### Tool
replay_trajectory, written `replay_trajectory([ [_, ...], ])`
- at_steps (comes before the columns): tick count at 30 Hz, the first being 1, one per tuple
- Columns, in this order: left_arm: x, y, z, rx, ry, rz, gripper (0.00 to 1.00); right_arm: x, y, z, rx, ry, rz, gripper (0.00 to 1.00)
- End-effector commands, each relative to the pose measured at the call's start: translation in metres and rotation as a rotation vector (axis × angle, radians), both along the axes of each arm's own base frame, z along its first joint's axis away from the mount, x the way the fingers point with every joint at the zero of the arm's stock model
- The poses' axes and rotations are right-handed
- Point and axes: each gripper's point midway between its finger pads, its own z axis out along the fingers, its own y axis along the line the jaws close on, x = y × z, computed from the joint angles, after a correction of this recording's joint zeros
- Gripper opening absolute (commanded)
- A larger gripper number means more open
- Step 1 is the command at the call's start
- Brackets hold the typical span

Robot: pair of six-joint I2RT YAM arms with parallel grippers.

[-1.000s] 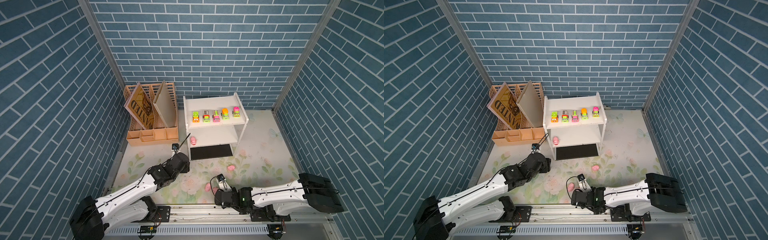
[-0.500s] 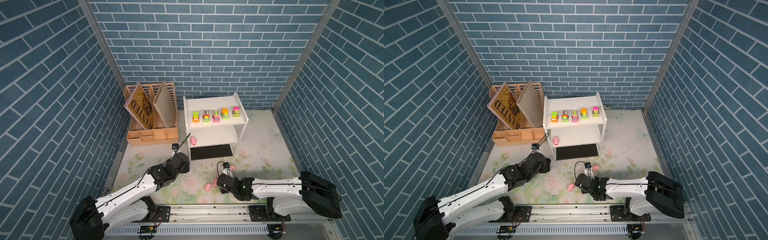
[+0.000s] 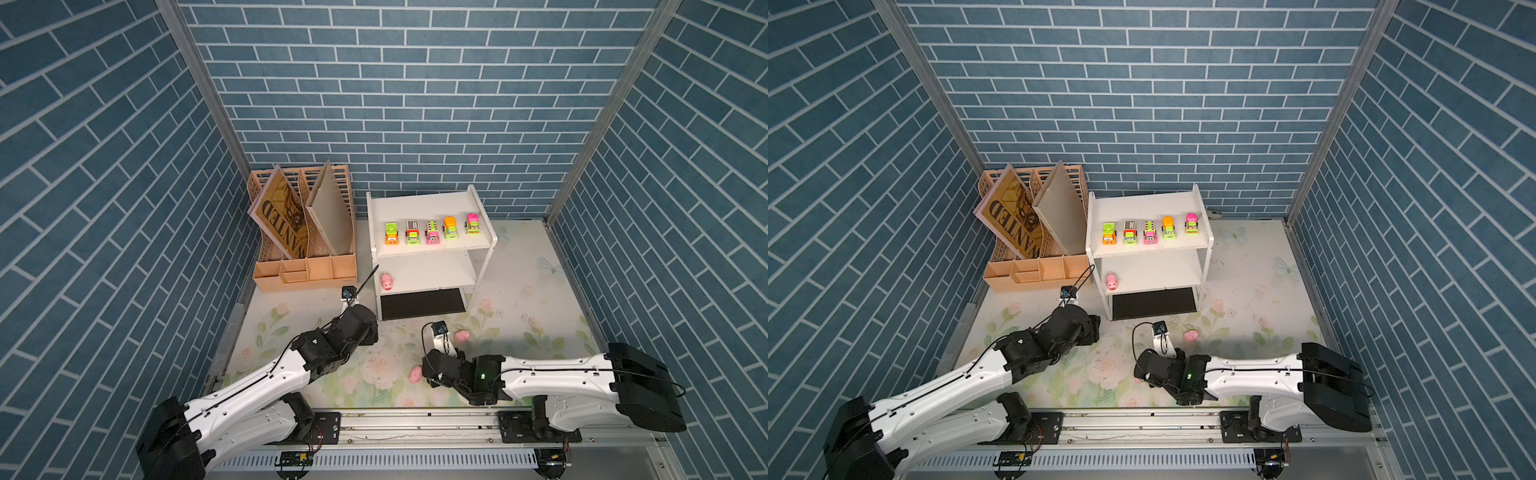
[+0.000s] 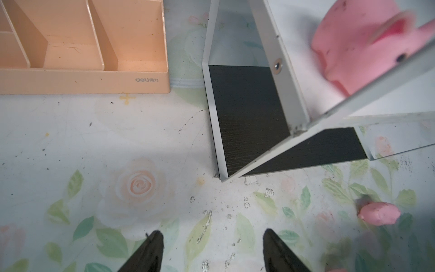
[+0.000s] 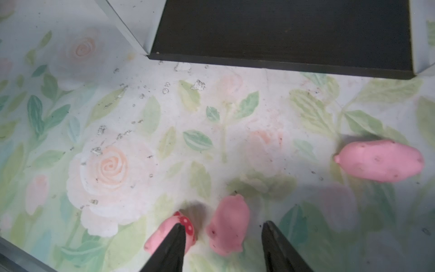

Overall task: Organize plastic toys on shelves
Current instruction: Adjust the plastic toy at the center of the board.

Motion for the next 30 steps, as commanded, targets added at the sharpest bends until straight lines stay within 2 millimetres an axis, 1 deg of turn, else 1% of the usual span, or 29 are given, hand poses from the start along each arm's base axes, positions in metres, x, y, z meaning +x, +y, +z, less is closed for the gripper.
replay_trajectory([
  [1,0.001,0.003,0.006,-0.008,-0.012,0.009,0.70,0.003,-0.011,-0.017,-0.060,0.021,-0.090,0.60],
  [5,0.000,0.005,0.008,-0.003,-0.018,0.010,0.70,0.000,-0.015,-0.033,-0.079,0.056,-0.125,0.60],
  [7,0.000,0.006,0.008,0.003,-0.019,0.009,0.70,-0.003,-0.012,-0.040,-0.065,0.074,-0.113,0.60],
  [9,0.000,0.006,0.008,0.007,-0.020,0.007,0.70,-0.006,-0.011,-0.045,-0.062,0.086,-0.099,0.59],
  [11,0.000,0.006,0.008,0.008,-0.018,0.007,0.70,-0.007,-0.017,-0.047,-0.078,0.083,-0.101,0.58],
  [14,0.000,0.006,0.005,0.010,-0.016,0.007,0.70,-0.007,-0.028,-0.047,-0.091,0.072,-0.106,0.55],
  [16,0.000,0.005,0.005,0.007,-0.015,0.006,0.70,-0.006,-0.032,-0.046,-0.085,0.063,-0.095,0.53],
  [19,0.000,0.005,0.004,0.004,-0.014,0.005,0.70,-0.008,-0.026,-0.043,-0.041,0.026,-0.016,0.55],
  [22,-0.001,0.005,0.002,0.004,-0.012,0.005,0.70,-0.007,-0.024,-0.041,-0.010,-0.031,0.052,0.56],
  [26,-0.001,0.005,-0.001,0.003,-0.012,0.006,0.70,-0.006,-0.028,-0.040,0.018,-0.138,0.118,0.54],
  [28,-0.001,0.005,-0.001,0.002,-0.012,0.007,0.70,-0.006,-0.033,-0.041,0.051,-0.163,0.130,0.54],
  [30,0.000,0.005,-0.001,0.000,-0.014,0.008,0.70,-0.007,-0.034,-0.037,0.089,-0.181,0.144,0.54],
])
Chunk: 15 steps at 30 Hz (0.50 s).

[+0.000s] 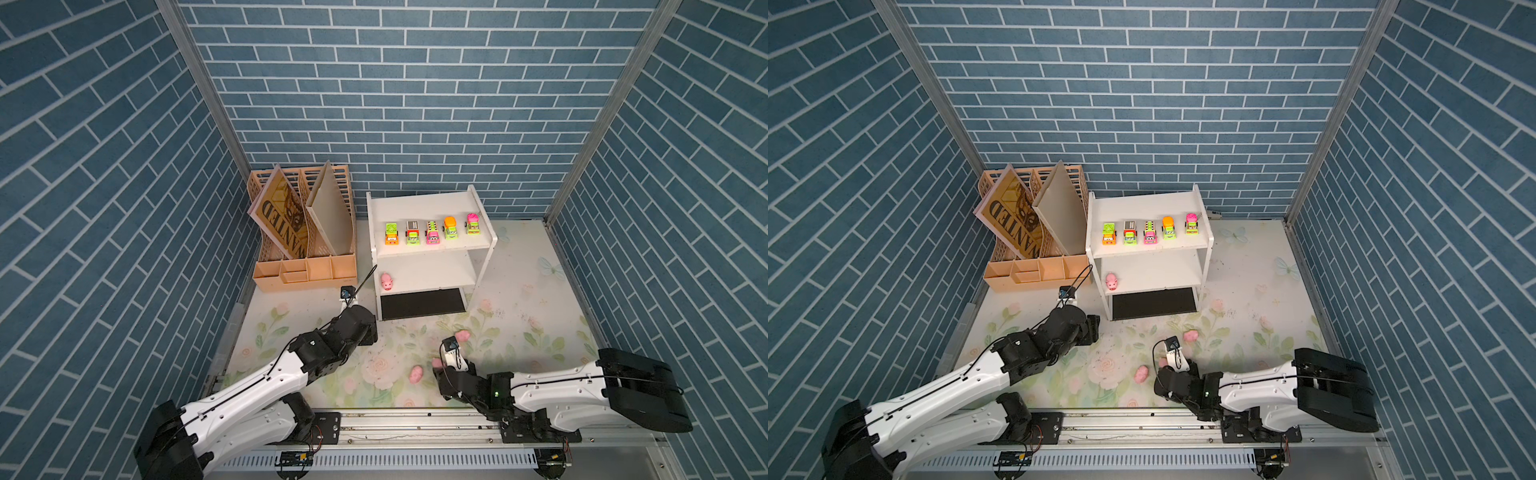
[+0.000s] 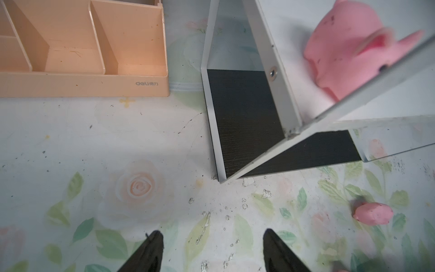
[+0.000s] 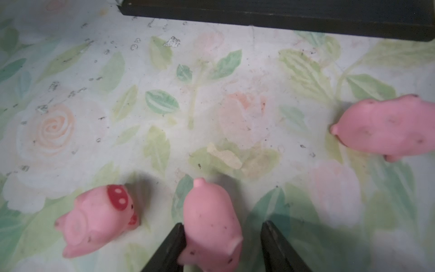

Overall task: Organize plastic toys on shelves
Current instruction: Adjust the plastic toy at the center of the board.

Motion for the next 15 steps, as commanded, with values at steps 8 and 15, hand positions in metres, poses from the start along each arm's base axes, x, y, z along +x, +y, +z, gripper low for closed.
replay_trajectory([
  [8,0.003,0.002,-0.004,0.000,-0.012,0.012,0.70,0.005,-0.015,0.010,-0.003,-0.154,0.081,0.53],
  [15,0.003,0.001,0.003,-0.010,-0.025,0.003,0.70,0.000,-0.020,0.008,0.046,-0.271,0.155,0.53],
])
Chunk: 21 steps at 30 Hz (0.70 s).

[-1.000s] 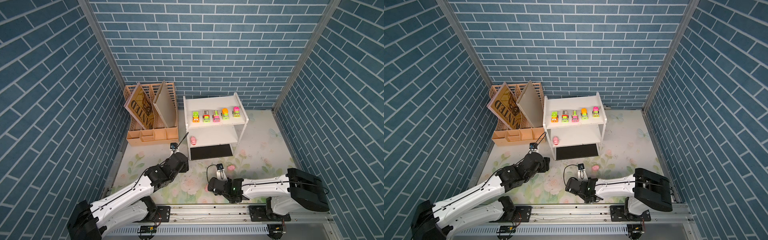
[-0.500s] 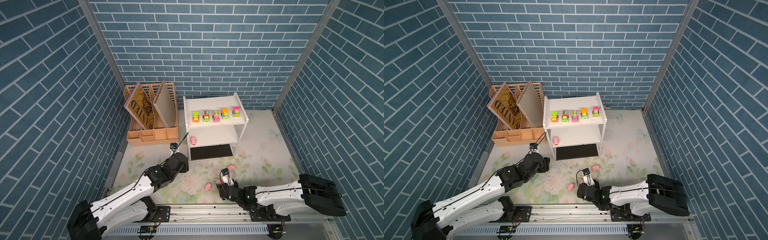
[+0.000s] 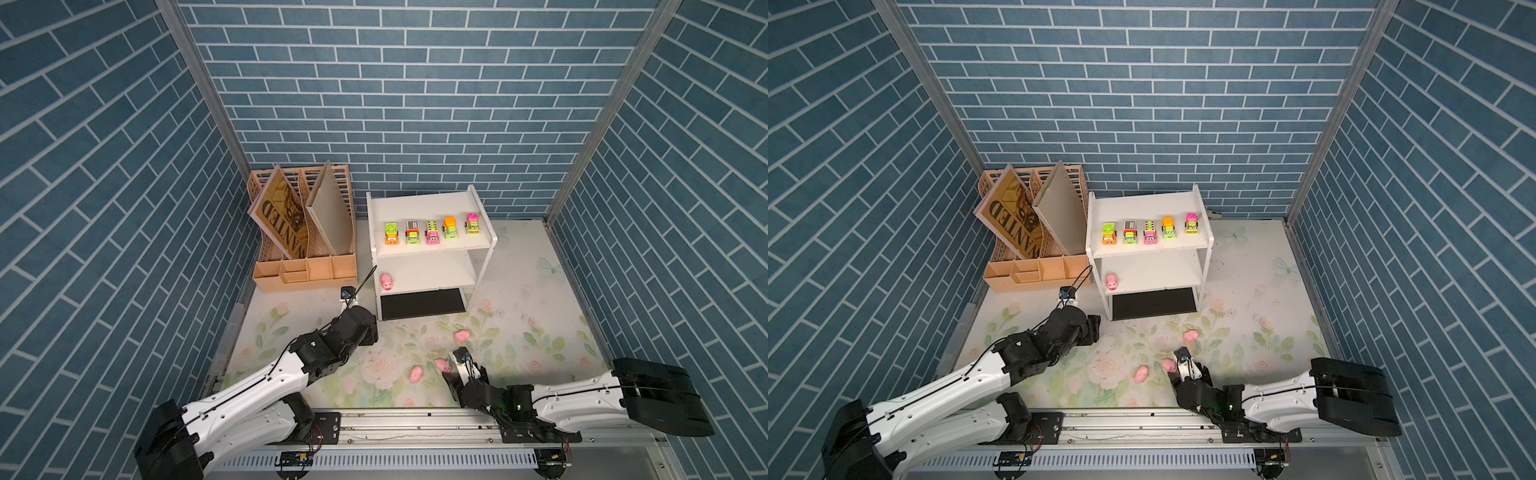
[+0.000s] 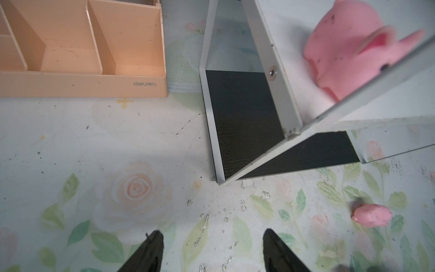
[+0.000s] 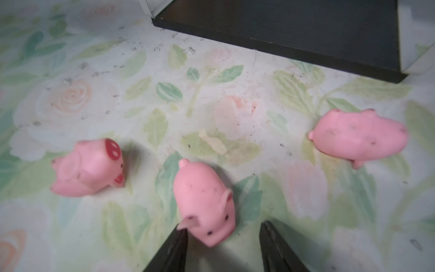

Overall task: Organize plastic toys on shelves
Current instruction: Adjust the plastic toy at the center of the board.

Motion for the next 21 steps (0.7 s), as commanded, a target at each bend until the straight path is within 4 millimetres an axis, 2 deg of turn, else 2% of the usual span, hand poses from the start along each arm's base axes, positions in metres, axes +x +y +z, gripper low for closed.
replay_trajectory([
  [1,0.002,0.003,0.005,0.006,-0.018,0.002,0.70,0.005,0.003,0.010,0.014,-0.092,0.022,0.53],
  [5,0.003,0.005,0.011,0.020,-0.032,0.002,0.70,0.004,0.007,0.009,0.007,-0.114,0.052,0.52],
  [10,0.004,0.006,0.013,0.028,-0.041,0.003,0.70,-0.001,0.026,0.013,-0.001,-0.140,0.131,0.52],
  [17,0.002,0.006,0.009,0.031,-0.030,-0.002,0.70,-0.022,0.048,0.020,0.039,-0.120,0.258,0.49],
  [19,0.001,0.007,0.009,0.030,-0.030,-0.001,0.70,-0.024,0.048,0.025,0.051,-0.127,0.257,0.49],
  [21,0.001,0.008,0.009,0.028,-0.032,0.001,0.70,-0.018,0.039,0.026,0.049,-0.141,0.212,0.50],
])
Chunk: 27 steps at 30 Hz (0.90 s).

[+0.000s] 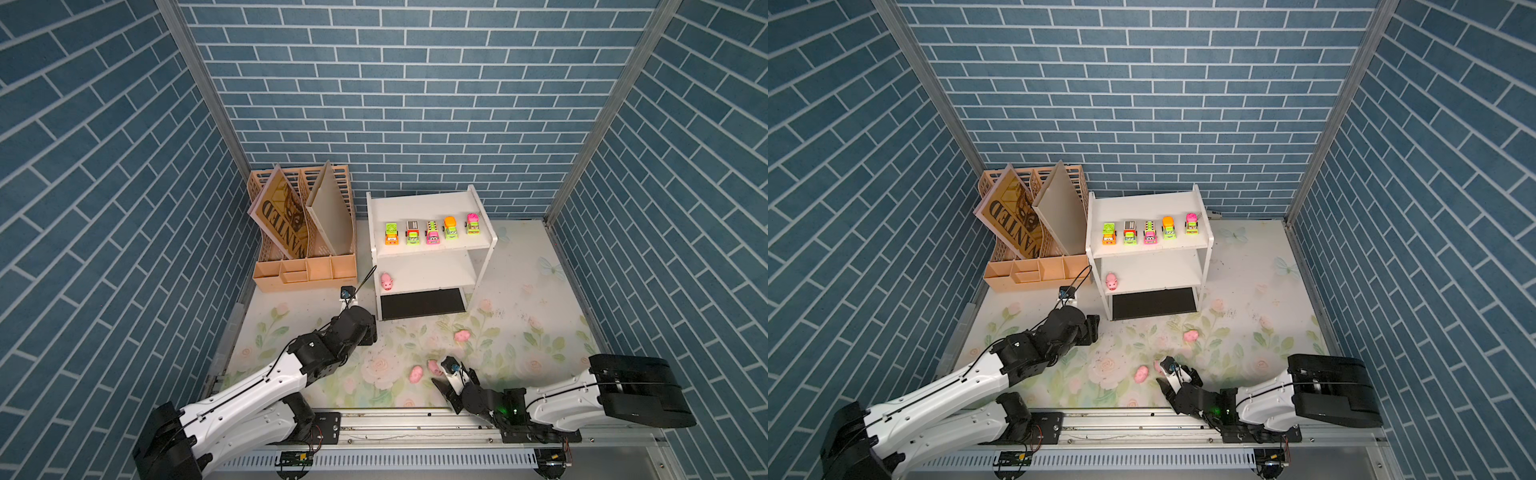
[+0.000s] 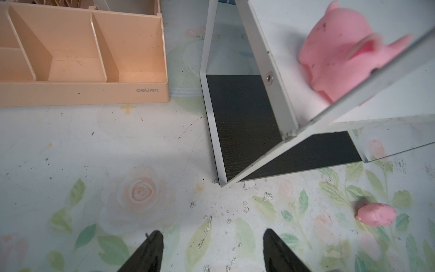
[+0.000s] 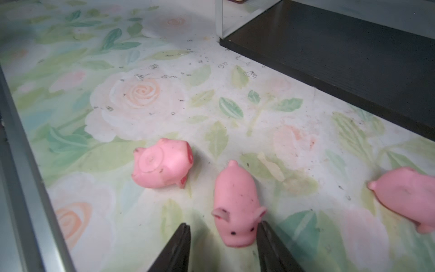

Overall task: Organize plastic toys on shelves
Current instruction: Adjust the plastic toy at the center of the board, then pick up the plastic toy at the center of the board.

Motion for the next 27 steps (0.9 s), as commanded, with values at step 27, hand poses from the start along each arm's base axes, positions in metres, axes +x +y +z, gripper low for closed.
replay_trajectory([
  [27,0.006,-0.001,0.000,0.031,-0.013,-0.006,0.70,0.010,0.019,-0.004,0.006,-0.015,0.042,0.43],
])
